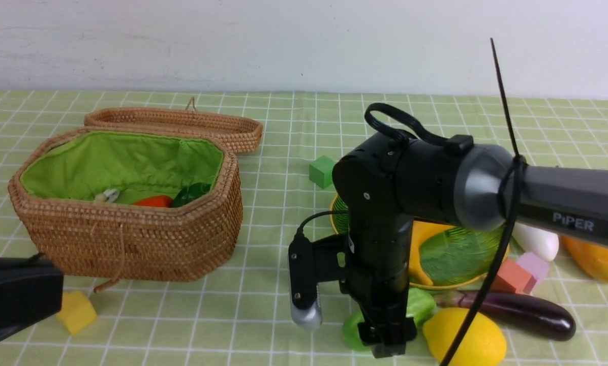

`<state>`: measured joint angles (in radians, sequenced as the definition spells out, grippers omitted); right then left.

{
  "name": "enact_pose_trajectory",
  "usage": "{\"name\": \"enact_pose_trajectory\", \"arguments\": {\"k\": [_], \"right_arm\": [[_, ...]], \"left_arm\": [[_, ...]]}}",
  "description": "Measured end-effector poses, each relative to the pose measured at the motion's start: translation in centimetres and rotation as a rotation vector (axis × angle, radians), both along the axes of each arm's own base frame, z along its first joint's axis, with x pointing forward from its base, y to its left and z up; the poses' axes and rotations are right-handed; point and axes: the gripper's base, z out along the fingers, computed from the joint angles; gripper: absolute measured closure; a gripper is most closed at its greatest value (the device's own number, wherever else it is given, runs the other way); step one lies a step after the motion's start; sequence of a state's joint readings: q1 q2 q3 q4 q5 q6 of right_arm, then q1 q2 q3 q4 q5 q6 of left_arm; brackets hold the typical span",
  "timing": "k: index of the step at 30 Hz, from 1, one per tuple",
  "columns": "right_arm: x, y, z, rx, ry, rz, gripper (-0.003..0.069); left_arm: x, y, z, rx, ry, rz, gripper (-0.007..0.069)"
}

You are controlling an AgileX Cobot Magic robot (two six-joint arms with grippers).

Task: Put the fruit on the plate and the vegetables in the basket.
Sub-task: Take a chayote with your right arm and place it on the basket on the left.

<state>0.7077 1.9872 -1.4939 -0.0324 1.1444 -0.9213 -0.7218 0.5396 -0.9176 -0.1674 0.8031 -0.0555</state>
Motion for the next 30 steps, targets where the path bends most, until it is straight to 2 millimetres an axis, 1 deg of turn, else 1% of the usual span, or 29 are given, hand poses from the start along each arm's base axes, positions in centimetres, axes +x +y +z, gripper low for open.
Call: {"name": "enact_pose_trajectory", "arguments": {"k": [7, 10, 13, 17, 22, 30], "right_arm": [[0.8, -0.2, -2.3, -0.035, 0.036, 0.000, 0.0063], [0.8, -0.1, -2.8, -0.029, 0.047, -0.002, 0.0083], [0.7, -0.1, -2.8, -0.023, 0.049, -0.005, 0.0121], [0.7, -0.1, -2.8, -0.022, 0.048, -0.005, 0.0211], [0.7, -0.1, -2.8, -0.024, 0.050, -0.005, 0.0211], [0.7, -0.1, -2.8, -0.024, 0.050, -0.005, 0.0211]], "left_arm": [[0.0, 0.0, 0.0, 0.001, 0.001, 0.000, 0.0622], [0.0, 0.0, 0.0, 0.001, 0.001, 0.000, 0.0620], [0.0, 0.0, 0.0, 0.001, 0.001, 0.000, 0.0617], [0.0, 0.0, 0.0, 0.000, 0.002, -0.001, 0.0615], [-0.2, -0.1, -0.2, 0.005, 0.028, -0.012, 0.0609], [-0.6, 0.0, -0.9, 0.060, 0.100, -0.034, 0.0610]]}}
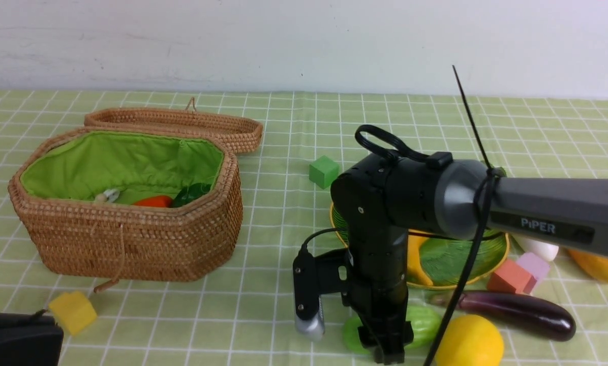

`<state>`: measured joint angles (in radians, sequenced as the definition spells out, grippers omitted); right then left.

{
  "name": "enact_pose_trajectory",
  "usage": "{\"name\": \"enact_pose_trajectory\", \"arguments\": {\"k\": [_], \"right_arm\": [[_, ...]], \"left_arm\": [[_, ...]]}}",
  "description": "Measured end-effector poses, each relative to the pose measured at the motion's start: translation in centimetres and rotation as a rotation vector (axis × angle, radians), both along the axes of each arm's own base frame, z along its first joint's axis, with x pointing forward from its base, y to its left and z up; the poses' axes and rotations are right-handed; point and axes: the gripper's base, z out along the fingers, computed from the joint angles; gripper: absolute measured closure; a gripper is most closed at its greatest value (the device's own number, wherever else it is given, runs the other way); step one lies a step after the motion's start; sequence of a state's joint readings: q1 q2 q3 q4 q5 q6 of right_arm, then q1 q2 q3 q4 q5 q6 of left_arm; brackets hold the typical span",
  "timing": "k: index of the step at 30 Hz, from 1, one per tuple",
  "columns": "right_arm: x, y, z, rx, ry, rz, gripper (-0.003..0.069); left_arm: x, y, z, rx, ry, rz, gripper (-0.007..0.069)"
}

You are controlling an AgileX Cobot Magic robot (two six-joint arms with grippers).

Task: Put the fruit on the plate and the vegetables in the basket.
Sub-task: Take a chayote with your right arm and place it on the basket on the left.

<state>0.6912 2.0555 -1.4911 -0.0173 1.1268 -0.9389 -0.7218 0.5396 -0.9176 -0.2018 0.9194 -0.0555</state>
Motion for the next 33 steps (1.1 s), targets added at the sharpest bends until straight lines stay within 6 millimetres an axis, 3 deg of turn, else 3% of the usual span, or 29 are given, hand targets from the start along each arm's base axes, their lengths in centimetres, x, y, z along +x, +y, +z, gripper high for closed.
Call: {"name": "enact_pose_trajectory", "arguments": {"k": [22, 25, 32, 33], "right_arm": [[0.0, 0.0, 0.2, -0.001, 0.002, -0.001, 0.0211], [0.3, 0.3, 1.0, 0.017, -0.012, -0.029, 0.0211], [0.6, 1.3, 6.1, 0.140, -0.054, -0.168, 0.0211], [0.6, 1.3, 6.1, 0.140, -0.054, -0.168, 0.0211]], "left_arm": [[-0.5, 0.2, -0.9, 0.076, 0.077, -0.025, 0.0606], [-0.3, 0.1, -0.6, 0.049, 0.051, -0.018, 0.0606], [0.2, 0.1, 0.2, -0.002, -0.035, 0.013, 0.0605], [0.2, 0.1, 0.2, -0.003, -0.038, 0.015, 0.0605]]}}
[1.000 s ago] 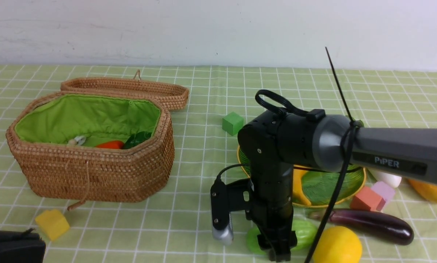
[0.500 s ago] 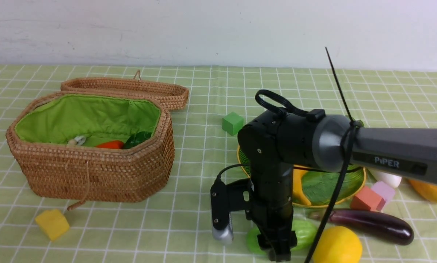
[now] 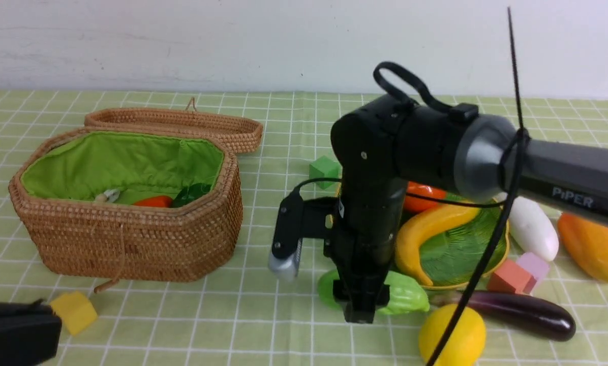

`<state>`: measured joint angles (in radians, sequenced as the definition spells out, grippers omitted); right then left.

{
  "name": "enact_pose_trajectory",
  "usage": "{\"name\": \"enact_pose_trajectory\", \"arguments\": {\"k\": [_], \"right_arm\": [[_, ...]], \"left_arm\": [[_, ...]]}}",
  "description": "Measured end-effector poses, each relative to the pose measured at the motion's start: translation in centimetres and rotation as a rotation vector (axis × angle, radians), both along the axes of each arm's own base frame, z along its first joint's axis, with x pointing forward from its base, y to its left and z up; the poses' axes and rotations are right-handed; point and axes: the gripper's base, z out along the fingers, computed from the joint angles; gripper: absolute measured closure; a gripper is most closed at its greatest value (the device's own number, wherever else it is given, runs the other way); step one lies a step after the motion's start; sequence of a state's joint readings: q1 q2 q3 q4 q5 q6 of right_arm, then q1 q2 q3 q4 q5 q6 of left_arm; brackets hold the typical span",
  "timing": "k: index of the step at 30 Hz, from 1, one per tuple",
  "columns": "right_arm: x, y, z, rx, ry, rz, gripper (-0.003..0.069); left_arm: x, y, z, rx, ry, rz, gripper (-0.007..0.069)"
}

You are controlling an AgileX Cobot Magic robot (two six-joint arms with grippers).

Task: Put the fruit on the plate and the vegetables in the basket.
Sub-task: Take a chayote with your right arm and place it on the basket on the left.

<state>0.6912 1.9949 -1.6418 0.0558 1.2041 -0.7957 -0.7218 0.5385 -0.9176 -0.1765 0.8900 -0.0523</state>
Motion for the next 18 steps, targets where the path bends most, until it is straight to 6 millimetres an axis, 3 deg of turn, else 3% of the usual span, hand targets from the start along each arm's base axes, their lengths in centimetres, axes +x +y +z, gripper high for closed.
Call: {"name": "enact_pose_trajectory", "arguments": {"k": [4, 5, 7, 8, 9, 12, 18], "right_arm": [[-0.5, 1.3, 4.1, 0.150, -0.018, -0.063, 0.0211], [-0.5, 1.3, 4.1, 0.150, -0.018, -0.064, 0.0211], [-0.9, 2.4, 6.8, 0.237, -0.048, -0.073, 0.0211], [-1.0, 2.5, 6.9, 0.247, -0.047, -0.073, 0.0211], [-1.2, 3.3, 8.9, 0.318, -0.078, -0.082, 0.0211], [-1.4, 4.7, 11.5, 0.460, -0.139, -0.107, 0.0211], [-0.5, 6.3, 14.3, 0.731, -0.252, -0.169, 0.0211]], "left_arm": [[0.5, 0.2, 0.4, 0.007, -0.078, 0.037, 0.0603], [0.5, 0.2, 0.4, 0.007, -0.078, 0.037, 0.0603], [0.9, 0.5, 0.6, 0.025, -0.136, 0.065, 0.0603], [0.9, 0.5, 0.7, 0.026, -0.141, 0.068, 0.0603], [1.1, 0.7, 0.9, 0.040, -0.186, 0.088, 0.0601], [1.5, 1.0, 1.2, 0.067, -0.252, 0.122, 0.0602], [2.3, 1.9, 1.6, 0.105, -0.333, 0.235, 0.0602]]}}
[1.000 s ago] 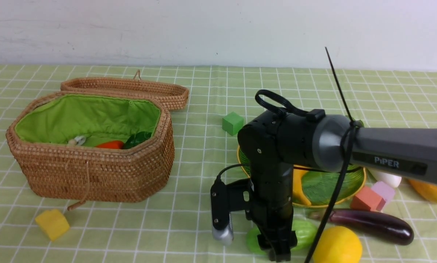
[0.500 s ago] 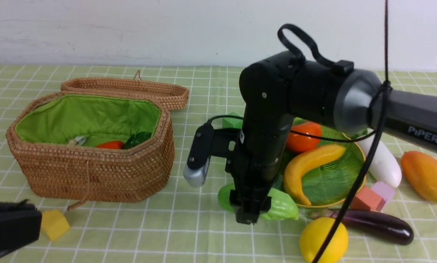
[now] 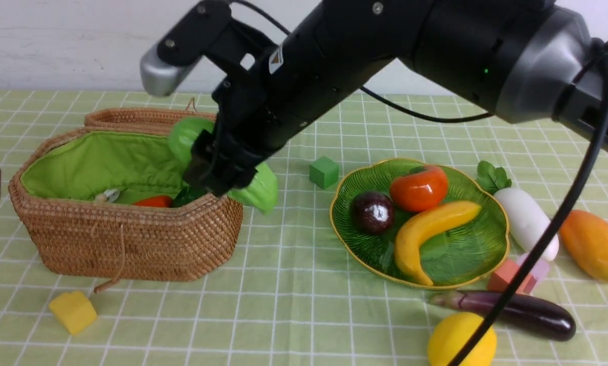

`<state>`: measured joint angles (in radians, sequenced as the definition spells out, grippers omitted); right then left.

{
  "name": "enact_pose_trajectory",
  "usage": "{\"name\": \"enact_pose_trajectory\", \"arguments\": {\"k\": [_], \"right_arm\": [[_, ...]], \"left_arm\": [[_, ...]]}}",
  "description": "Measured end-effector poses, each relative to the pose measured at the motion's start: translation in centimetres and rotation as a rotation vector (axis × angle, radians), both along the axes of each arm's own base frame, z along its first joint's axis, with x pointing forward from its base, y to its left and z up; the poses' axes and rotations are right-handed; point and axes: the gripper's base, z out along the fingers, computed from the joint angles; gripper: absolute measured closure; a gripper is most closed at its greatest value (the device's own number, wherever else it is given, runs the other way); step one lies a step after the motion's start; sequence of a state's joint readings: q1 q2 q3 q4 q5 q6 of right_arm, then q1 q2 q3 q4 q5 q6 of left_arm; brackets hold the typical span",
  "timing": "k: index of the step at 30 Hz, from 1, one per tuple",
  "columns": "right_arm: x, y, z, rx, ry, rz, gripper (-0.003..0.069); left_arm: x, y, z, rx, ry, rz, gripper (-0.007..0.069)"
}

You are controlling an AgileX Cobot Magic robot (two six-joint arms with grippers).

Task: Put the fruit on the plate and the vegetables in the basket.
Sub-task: Take a chayote with your right arm and place it on the basket on the left, then use the right arm to grab a lemon and put it into the right plate

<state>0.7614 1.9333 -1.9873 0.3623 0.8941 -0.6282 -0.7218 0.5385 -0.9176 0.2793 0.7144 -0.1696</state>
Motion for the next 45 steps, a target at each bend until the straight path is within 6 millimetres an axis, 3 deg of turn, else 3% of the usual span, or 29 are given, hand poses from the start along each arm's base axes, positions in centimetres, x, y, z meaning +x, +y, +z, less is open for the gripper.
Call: {"name": "enact_pose_trajectory", "arguments": {"k": [4, 9, 16, 24, 26, 28, 29, 30, 34, 37, 41, 42, 43, 45], "right_arm": [[0.7, 1.0, 1.1, 0.186, -0.052, -0.035, 0.0211], [2.0, 2.3, 0.7, 0.318, -0.131, -0.047, 0.0211], [5.0, 4.7, -2.7, 0.481, -0.215, -0.165, 0.0211], [6.6, 6.3, -6.9, 0.437, -0.287, -0.215, 0.0209], [6.8, 6.3, -7.5, 0.438, -0.279, -0.239, 0.0195], [7.2, 6.5, -8.3, 0.444, -0.260, -0.276, 0.0080], [7.2, 6.5, -8.3, 0.444, -0.259, -0.276, 0.0080], [7.3, 6.5, -8.5, 0.446, -0.255, -0.281, 0.0018], [7.0, 6.4, -7.9, 0.457, -0.251, -0.271, -0.0013], [6.5, 6.3, -6.8, 0.474, -0.246, -0.237, 0.0024], [4.7, 6.1, -3.8, 0.561, -0.142, -0.163, 0.0179], [4.6, 6.1, -3.7, 0.565, -0.134, -0.158, 0.0190], [3.7, 5.8, -2.5, 0.590, -0.060, -0.112, 0.0282], [2.4, 5.4, -1.5, 0.572, 0.040, -0.039, 0.0399]], "left_arm": [[0.6, 0.9, 0.5, -0.052, -0.035, 0.128, 0.0602], [0.9, 1.5, 0.9, -0.135, -0.043, 0.213, 0.0599], [1.0, 1.7, 1.0, -0.185, -0.041, 0.246, 0.0599], [1.0, 1.7, 1.0, -0.191, -0.040, 0.245, 0.0599], [1.0, 1.7, 1.0, -0.193, -0.037, 0.244, 0.0599], [1.0, 1.7, 1.0, -0.196, -0.034, 0.242, 0.0599], [1.0, 1.7, 1.0, -0.196, -0.034, 0.242, 0.0599], [1.0, 1.7, 1.0, -0.196, -0.034, 0.242, 0.0599], [1.0, 1.7, 1.0, -0.196, -0.034, 0.242, 0.0595], [0.9, 1.6, 1.0, -0.202, -0.028, 0.238, 0.0596], [0.9, 1.6, 1.0, -0.208, -0.021, 0.234, 0.0594], [0.9, 1.6, 1.0, -0.208, -0.021, 0.234, 0.0594], [0.9, 1.6, 1.0, -0.209, -0.022, 0.233, 0.0594], [0.9, 1.5, 1.0, -0.215, -0.020, 0.227, 0.0594]]}}
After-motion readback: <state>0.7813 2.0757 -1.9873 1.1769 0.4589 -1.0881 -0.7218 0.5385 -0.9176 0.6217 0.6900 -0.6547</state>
